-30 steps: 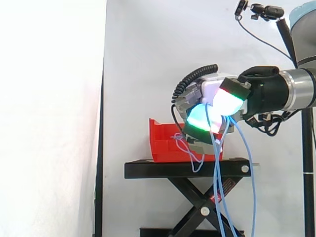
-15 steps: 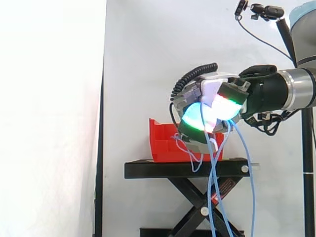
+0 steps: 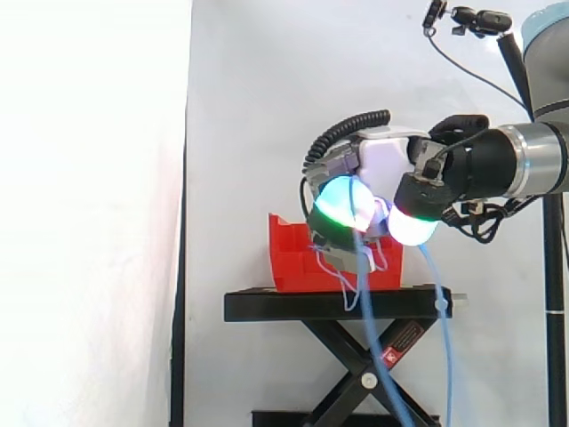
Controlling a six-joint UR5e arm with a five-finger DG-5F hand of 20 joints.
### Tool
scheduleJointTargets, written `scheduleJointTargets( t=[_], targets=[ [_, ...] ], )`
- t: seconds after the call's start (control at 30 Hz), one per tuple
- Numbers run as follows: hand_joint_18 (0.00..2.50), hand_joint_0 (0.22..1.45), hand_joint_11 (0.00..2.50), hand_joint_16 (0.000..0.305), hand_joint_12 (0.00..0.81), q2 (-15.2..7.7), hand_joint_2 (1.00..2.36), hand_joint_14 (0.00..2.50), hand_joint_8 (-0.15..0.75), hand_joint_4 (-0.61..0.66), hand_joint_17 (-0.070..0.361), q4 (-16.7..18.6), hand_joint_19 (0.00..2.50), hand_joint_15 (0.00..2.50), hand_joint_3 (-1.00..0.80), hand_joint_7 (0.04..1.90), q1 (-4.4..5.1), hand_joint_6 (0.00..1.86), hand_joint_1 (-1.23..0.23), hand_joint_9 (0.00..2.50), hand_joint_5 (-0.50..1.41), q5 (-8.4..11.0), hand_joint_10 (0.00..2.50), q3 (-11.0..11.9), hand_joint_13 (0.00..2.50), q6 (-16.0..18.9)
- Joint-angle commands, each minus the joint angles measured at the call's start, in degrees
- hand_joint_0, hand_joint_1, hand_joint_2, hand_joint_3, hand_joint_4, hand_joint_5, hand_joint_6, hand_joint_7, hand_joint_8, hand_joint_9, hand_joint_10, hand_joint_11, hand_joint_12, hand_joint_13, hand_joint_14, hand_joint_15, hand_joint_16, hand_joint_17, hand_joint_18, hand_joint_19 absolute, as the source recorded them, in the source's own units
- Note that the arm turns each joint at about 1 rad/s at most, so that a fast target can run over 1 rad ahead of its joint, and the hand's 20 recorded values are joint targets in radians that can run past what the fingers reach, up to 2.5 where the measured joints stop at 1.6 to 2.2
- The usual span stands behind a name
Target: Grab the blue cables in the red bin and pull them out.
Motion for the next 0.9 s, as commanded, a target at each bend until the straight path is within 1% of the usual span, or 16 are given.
scheduleJointTargets(
  t=[0.0,0.07,0.17,0.27,0.3,0.33,0.37,0.4,0.47,0.53,0.57,0.67,0.7,0.87],
  targets=[
    [0.63,1.29,1.13,0.037,0.310,0.0,1.01,2.50,0.249,0.16,0.082,0.0,1.25,0.47,-0.72,0.22,0.03,0.94,-1.09,0.57,0.32,-0.02,0.91,-0.1,0.66,0.0],
    [0.61,1.29,1.11,0.036,0.306,0.0,1.01,2.50,0.244,0.15,0.082,0.0,1.24,0.46,-0.75,0.23,-0.05,0.90,-1.09,0.53,0.31,0.07,0.92,-0.1,0.64,0.0],
    [0.59,1.30,1.10,0.035,0.300,-0.1,1.01,2.50,0.239,0.14,0.079,0.0,1.20,0.45,-0.79,0.28,-0.05,0.77,-1.10,0.49,0.30,-0.02,0.91,0.0,0.60,0.0],
    [0.58,1.30,1.10,0.034,0.304,0.0,1.01,2.50,0.243,0.15,0.076,0.0,1.19,0.45,-0.82,0.30,0.03,0.71,-1.10,0.48,0.31,-0.02,0.90,-0.1,0.59,0.0],
    [0.58,1.30,1.09,0.033,0.292,0.0,1.01,2.50,0.245,0.16,0.075,0.0,1.20,0.44,-0.82,0.31,0.03,0.67,-1.10,0.48,0.33,-0.02,0.90,-0.1,0.59,0.0],
    [0.60,1.27,1.10,0.033,0.297,0.0,1.01,2.50,0.248,0.18,0.074,0.0,1.20,0.44,-0.83,0.35,0.03,0.61,-1.09,0.49,0.36,-0.02,0.88,0.0,0.61,0.0],
    [0.62,1.26,1.12,0.033,0.297,0.0,1.01,2.50,0.250,0.18,0.074,0.0,1.18,0.45,-0.84,0.35,0.03,0.60,-1.09,0.50,0.37,-0.02,0.87,0.0,0.62,0.0],
    [0.70,1.18,1.18,0.034,0.301,0.0,1.00,2.50,0.256,0.22,0.075,0.0,1.13,0.52,-0.89,0.39,0.03,0.52,-1.07,0.58,0.43,-0.02,0.76,-0.1,0.69,0.0],
    [0.74,1.12,1.22,0.035,0.303,-0.1,1.00,2.50,0.270,0.24,0.078,0.0,1.11,0.56,-0.93,0.42,0.03,0.48,-1.06,0.61,0.47,-0.02,0.73,0.0,0.73,0.0],
    [0.79,1.02,1.25,0.037,0.316,0.0,1.00,2.50,0.282,0.29,0.084,0.0,1.14,0.58,-0.98,0.47,0.03,0.41,-1.01,0.69,0.52,-0.02,0.65,0.0,0.79,0.0],
    [0.79,1.00,1.29,0.037,0.312,-0.1,1.00,2.50,0.289,0.30,0.084,0.0,1.15,0.58,-1.00,0.49,0.03,0.39,-1.01,0.73,0.55,-0.02,0.60,-0.1,0.81,0.0],
    [0.80,0.91,1.34,0.038,0.322,0.0,1.00,2.48,0.291,0.32,0.087,0.1,1.17,0.60,-1.00,0.52,0.03,0.35,-0.97,0.79,0.59,-0.02,0.53,0.0,0.85,0.0],
    [0.83,0.86,1.35,0.040,0.323,0.0,1.00,2.44,0.299,0.32,0.090,0.2,1.20,0.61,-1.00,0.55,0.03,0.31,-0.94,0.83,0.64,-0.02,0.50,0.0,0.88,0.0],
    [0.86,0.79,1.39,0.043,0.338,-0.1,1.00,2.40,0.314,0.34,0.096,0.6,1.19,0.62,-1.00,0.57,0.03,0.30,-0.88,0.93,0.70,0.07,0.46,-0.1,0.95,0.0]
  ],
)
